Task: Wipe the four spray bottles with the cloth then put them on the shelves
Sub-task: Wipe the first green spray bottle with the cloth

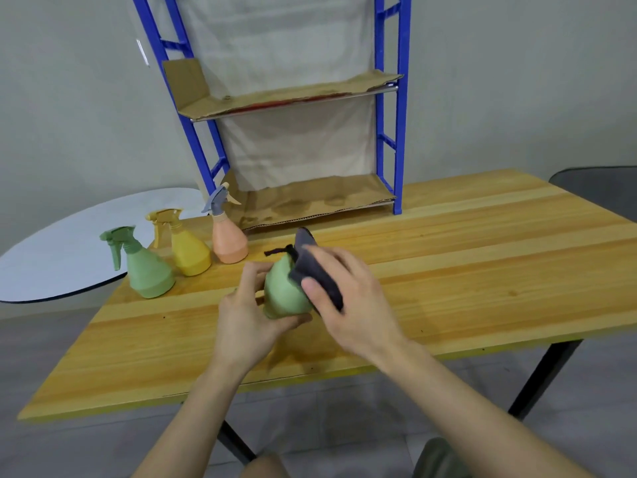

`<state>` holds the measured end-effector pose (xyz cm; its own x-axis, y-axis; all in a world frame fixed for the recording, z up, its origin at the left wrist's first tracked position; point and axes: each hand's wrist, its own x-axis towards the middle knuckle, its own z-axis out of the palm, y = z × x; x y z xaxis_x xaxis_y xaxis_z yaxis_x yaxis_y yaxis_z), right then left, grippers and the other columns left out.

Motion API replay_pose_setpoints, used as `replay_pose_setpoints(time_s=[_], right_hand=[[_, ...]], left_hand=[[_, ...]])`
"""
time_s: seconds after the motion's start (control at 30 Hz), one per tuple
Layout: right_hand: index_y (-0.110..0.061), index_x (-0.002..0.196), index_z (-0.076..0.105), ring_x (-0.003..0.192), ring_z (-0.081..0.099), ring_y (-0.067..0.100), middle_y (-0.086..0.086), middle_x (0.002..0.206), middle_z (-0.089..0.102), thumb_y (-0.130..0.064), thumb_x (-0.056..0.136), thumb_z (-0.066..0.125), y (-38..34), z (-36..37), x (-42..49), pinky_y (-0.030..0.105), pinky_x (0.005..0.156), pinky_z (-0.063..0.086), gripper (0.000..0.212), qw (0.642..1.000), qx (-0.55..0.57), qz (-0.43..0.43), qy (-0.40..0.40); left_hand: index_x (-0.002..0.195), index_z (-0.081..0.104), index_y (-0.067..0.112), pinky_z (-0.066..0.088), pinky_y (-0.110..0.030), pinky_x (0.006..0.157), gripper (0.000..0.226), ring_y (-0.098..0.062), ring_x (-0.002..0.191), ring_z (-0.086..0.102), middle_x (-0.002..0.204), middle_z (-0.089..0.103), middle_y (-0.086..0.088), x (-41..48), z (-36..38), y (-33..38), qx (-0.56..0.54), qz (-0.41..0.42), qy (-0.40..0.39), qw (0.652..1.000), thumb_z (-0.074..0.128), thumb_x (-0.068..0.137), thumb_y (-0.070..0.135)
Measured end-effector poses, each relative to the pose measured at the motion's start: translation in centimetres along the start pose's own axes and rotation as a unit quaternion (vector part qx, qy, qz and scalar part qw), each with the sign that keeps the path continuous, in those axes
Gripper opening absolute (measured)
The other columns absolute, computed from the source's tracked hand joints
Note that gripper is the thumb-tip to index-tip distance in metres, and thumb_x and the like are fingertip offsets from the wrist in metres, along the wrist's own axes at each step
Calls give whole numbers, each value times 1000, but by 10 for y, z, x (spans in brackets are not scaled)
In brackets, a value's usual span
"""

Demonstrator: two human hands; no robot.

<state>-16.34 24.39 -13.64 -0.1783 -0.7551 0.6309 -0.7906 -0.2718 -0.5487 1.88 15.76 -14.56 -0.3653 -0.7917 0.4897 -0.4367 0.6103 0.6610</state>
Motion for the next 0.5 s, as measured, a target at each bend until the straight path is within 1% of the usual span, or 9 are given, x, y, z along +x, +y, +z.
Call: replay_pose_setpoints(time_s=[0.1,0.13,0.2,0.23,0.3,0.33,0.37,0.43,0.5], right_hand=[[-23,150,62,150,46,22,2,164,48,-31,105,65,2,-5,-10,44,117,42,46,989,-45,-142,-18],[-21,147,64,151,45,20,0,165,47,-28,104,66,3,-6,-5,43,118,41,44,988,-36,-149,-28],[-22,140,66,141,54,15,-6,158,55,-31,103,61,5,-8,10,41,114,46,39,996,10,-80,-37],[-23,136,66,129,61,14,-8,146,63,-34,103,58,7,-10,17,43,107,51,36,998,27,-35,-34],[-25,129,66,108,66,13,-10,123,70,-34,101,58,14,-15,21,45,92,55,30,999,31,16,-16],[-25,128,65,105,66,13,-11,120,70,-28,100,62,16,-19,19,44,90,55,28,999,35,20,2],[-25,131,65,107,66,13,-10,122,69,-21,99,66,17,-24,15,43,92,55,33,999,42,11,24],[-20,143,63,119,63,17,-5,132,66,-9,94,71,12,-32,5,39,102,53,51,997,48,-26,61],[-19,148,63,129,59,22,1,140,61,-7,91,72,0,-34,3,35,110,48,60,995,34,-82,41]], left_hand=[[121,50,35,62,-27,81,86,0,102,73,105,72,29,-3,2,1,-16,-8,-28,999,96,53,61],[121,51,34,62,-28,81,86,3,102,73,107,73,28,-5,3,1,-15,-6,-27,1000,96,53,62],[122,51,37,59,-24,83,89,15,105,66,111,69,34,-7,3,4,1,3,-20,1000,102,52,56],[123,51,40,57,-21,84,90,19,106,64,111,67,36,-6,2,5,9,8,-20,1000,104,52,53],[124,51,42,59,-27,89,91,12,109,66,112,69,33,-6,1,5,12,8,-22,1000,106,52,51],[124,51,42,61,-34,91,91,5,109,69,113,72,29,-5,-1,5,12,3,-23,1000,106,52,51],[124,51,42,62,-40,91,91,-1,110,71,114,73,26,-4,-3,4,16,0,-23,1000,105,51,52],[124,51,42,62,-44,91,92,-6,110,71,110,70,31,-1,-6,4,27,2,-23,999,105,51,52],[124,50,40,62,-44,89,93,-8,109,73,106,65,39,1,-5,7,36,11,-24,999,105,51,51]])
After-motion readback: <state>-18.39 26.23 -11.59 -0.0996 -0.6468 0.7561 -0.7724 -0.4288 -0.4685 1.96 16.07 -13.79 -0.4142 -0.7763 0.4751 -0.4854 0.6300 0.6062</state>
